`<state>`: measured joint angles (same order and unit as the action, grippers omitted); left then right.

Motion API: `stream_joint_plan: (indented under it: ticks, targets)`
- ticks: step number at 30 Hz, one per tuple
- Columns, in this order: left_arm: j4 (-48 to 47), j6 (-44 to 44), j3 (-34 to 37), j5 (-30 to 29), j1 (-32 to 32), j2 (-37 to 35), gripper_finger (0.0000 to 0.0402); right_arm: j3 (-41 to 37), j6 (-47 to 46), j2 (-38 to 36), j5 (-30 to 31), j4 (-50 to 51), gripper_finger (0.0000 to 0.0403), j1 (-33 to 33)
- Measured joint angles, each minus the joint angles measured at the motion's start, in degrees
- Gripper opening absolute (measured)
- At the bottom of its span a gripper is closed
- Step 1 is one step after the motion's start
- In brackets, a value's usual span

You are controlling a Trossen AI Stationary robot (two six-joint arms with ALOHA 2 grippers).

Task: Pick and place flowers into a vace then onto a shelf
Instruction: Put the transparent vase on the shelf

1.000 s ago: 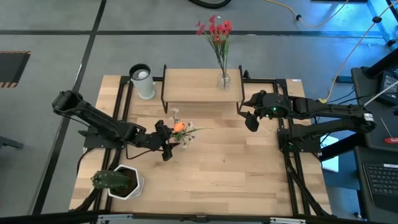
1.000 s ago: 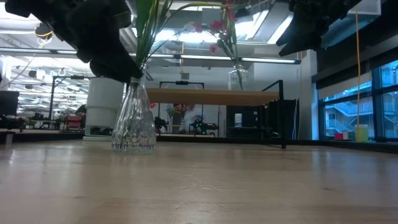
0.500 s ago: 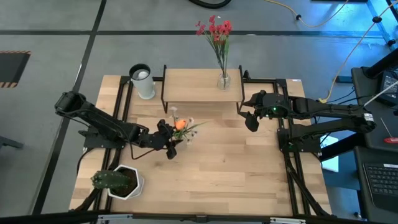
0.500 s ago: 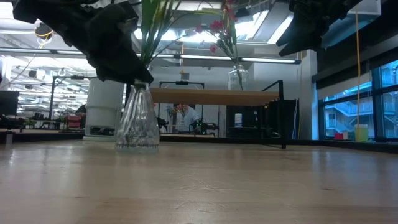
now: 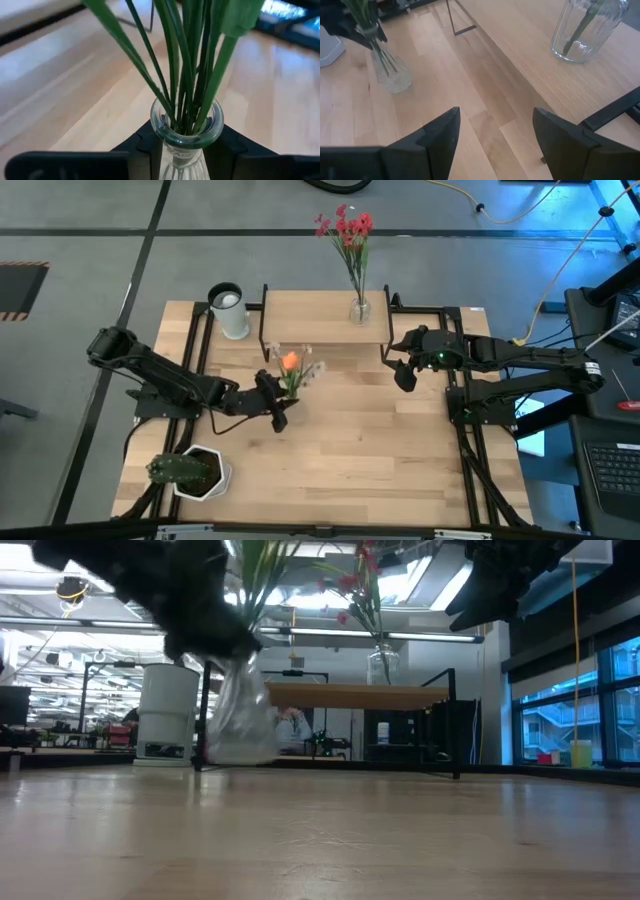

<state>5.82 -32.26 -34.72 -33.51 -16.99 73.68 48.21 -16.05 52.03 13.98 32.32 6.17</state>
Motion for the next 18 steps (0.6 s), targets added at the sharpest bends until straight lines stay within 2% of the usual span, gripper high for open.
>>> stream_joint_plan:
  ticks: [4, 9, 14, 18]
  targets:
    - [0.41, 1.71, -3.92, 0.46, 2.69, -2.15, 0.0100, 0.00, 0.00, 0.00, 0.00, -0.04, 0.0251, 0.02]
    - [-0.42, 13.11, -10.88, 4.44, 8.83, -5.47, 0.0100, 0.00, 0.00, 0.00, 0.00, -0.04, 0.0251, 0.01]
    - [-8.96, 21.84, -20.35, 8.96, 17.55, -7.30, 0.0100, 0.00, 0.00, 0.00, 0.00, -0.17, 0.0251, 0.02]
    - [-16.59, 25.86, -27.80, 14.87, 26.23, -6.85, 0.0100, 0.00, 0.11, 0.00, 0.00, -0.29, 0.0251, 0.02]
